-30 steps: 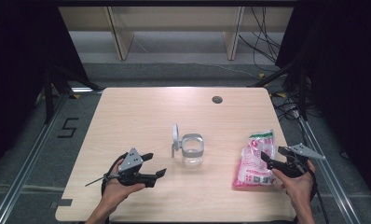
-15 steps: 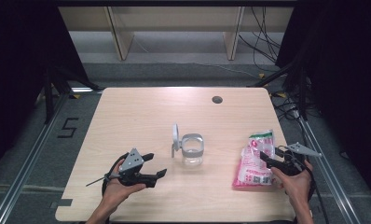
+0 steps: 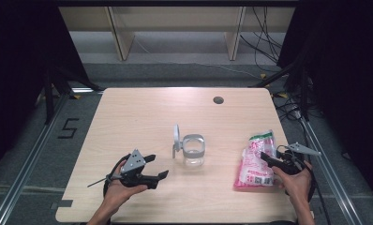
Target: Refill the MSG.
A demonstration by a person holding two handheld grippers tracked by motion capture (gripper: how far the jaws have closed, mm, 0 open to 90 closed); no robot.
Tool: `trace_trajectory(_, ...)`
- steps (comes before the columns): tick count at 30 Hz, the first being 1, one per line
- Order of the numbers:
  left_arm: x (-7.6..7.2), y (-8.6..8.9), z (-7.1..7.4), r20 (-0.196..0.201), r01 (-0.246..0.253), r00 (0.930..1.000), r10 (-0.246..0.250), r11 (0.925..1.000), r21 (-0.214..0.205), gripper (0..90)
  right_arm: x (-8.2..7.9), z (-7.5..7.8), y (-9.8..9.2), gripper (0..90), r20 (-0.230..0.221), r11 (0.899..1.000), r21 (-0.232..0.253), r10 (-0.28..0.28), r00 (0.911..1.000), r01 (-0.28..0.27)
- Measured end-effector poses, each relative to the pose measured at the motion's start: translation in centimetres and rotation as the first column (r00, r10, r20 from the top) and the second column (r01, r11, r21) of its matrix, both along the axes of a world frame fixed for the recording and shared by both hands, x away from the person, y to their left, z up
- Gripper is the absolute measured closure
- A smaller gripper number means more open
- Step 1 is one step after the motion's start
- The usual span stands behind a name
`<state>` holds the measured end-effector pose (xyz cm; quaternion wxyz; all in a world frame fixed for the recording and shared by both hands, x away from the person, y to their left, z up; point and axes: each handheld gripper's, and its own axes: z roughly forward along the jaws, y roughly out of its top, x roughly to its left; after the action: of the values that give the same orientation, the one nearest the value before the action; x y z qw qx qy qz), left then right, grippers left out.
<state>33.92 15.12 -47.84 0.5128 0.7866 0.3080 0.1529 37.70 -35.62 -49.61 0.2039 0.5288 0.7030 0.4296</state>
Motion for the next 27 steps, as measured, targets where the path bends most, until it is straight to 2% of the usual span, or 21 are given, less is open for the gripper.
trace_trajectory(1, 0.0, 0.0, 0.0, 0.0, 0.001, 1.0, -0.001, 1.0, 0.0, 22.7, 0.0, 0.0, 0.0, 48.2, 0.0, 1.0, 0.0, 0.0, 1.0, 0.0)
trace_trajectory(2, 0.0, 0.0, 0.0, 0.0, 0.0, 1.0, 0.0, 1.0, 0.0, 22.6, -0.1, 0.1, 0.3, 48.7, -0.025, 1.0, 0.024, -0.016, 0.9995, 0.017)
trace_trajectory(4, 0.0, 0.0, 0.0, 0.001, 0.001, 1.0, -0.001, 1.0, 0.002, 22.6, 0.0, 0.1, 0.2, 49.3, -0.022, 1.0, 0.018, -0.01, 0.9997, 0.01)
trace_trajectory(5, 0.0, 0.0, 0.0, 0.001, 0.002, 1.0, -0.002, 1.0, 0.003, 22.7, 0.0, 0.1, 0.3, 50.1, -0.047, 0.999, 0.037, -0.021, 0.9987, 0.023)
trace_trajectory(8, 0.0, 0.0, 0.0, 0.004, 0.002, 1.0, -0.002, 1.0, 0.008, 22.7, 0.2, 0.0, 0.0, 50.6, -0.029, 1.0, 0.031, 0.002, 0.9996, -0.001)
trace_trajectory(9, 0.1, 0.1, 0.0, 0.022, 0.016, 0.9996, -0.017, 0.9996, 0.023, 22.7, 0.3, 0.0, 0.0, 51.0, -0.028, 0.999, 0.036, 0.012, 0.9995, -0.011)
trace_trajectory(10, 0.0, 0.0, -0.1, 0.001, 0.007, 1.0, -0.007, 0.9999, 0.009, 22.7, 0.3, 0.0, 0.0, 51.4, -0.03, 0.999, 0.042, 0.012, 0.9995, -0.01)
trace_trajectory(11, 0.0, 0.0, -0.1, 0.001, 0.006, 1.0, -0.006, 0.9999, 0.009, 22.7, 0.5, 0.0, 0.1, 51.8, -0.026, 0.999, 0.034, -0.005, 0.9997, 0.006)
trace_trajectory(12, 0.0, -0.1, -0.1, 0.001, 0.006, 1.0, -0.006, 1.0, 0.006, 22.7, 0.4, 0.0, 0.3, 52.3, -0.047, 0.999, 0.049, -0.017, 0.9988, 0.02)
trace_trajectory(13, 0.1, 0.0, -0.1, 0.014, 0.017, 0.9997, -0.017, 0.9997, 0.016, 22.7, 0.5, 0.0, 0.2, 53.2, -0.037, 0.999, 0.034, -0.005, 0.9993, 0.007)
trace_trajectory(14, 0.1, 0.0, 0.0, 0.016, 0.014, 0.9998, -0.014, 0.9997, 0.021, 22.7, 0.5, 0.0, 0.3, 53.3, -0.041, 0.999, 0.041, -0.009, 0.9991, 0.011)
trace_trajectory(15, 0.1, 0.0, 0.0, 0.015, 0.015, 0.9998, -0.015, 0.9997, 0.022, 22.7, 0.7, -0.1, 0.1, 53.9, -0.033, 1.0, 0.026, 0.002, 0.9995, -0.001)
trace_trajectory(17, 0.1, 0.0, -0.1, 0.014, 0.015, 0.9998, -0.015, 0.9997, 0.021, 22.7, 0.8, 0.0, 0.3, 55.3, -0.045, 1.0, 0.024, -0.01, 0.9989, 0.011)
trace_trajectory(20, 0.1, 0.0, -0.1, 0.014, 0.016, 0.9998, -0.016, 0.9996, 0.023, 22.7, 1.0, -0.1, 0.3, 57.6, -0.039, 1.0, 0.027, -0.005, 0.9992, 0.006)
trace_trajectory(22, 0.1, 0.0, -0.1, 0.014, 0.015, 0.9998, -0.016, 0.9996, 0.022, 22.7, 0.9, 0.1, 0.3, 59.2, -0.072, 1.0, 0.012, -0.003, 0.9974, 0.004)
trace_trajectory(23, 0.1, -0.1, -0.1, 0.014, 0.015, 0.9998, -0.015, 0.9996, 0.022, 22.7, 0.7, 0.2, 0.7, 59.6, -0.096, 0.999, 0.039, -0.032, 0.9949, 0.036)
trace_trajectory(26, 0.1, -0.1, -0.1, 0.014, 0.02, 0.9997, -0.021, 0.9995, 0.023, 22.7, 0.8, 0.2, 0.7, 61.3, -0.11, 0.998, 0.044, -0.038, 0.9933, 0.043)
trace_trajectory(27, 0.0, -0.1, -0.1, -0.001, 0.009, 1.0, -0.009, 0.9999, 0.012, 22.7, 0.8, 0.2, 0.7, 61.3, -0.11, 0.998, 0.044, -0.038, 0.9933, 0.043)
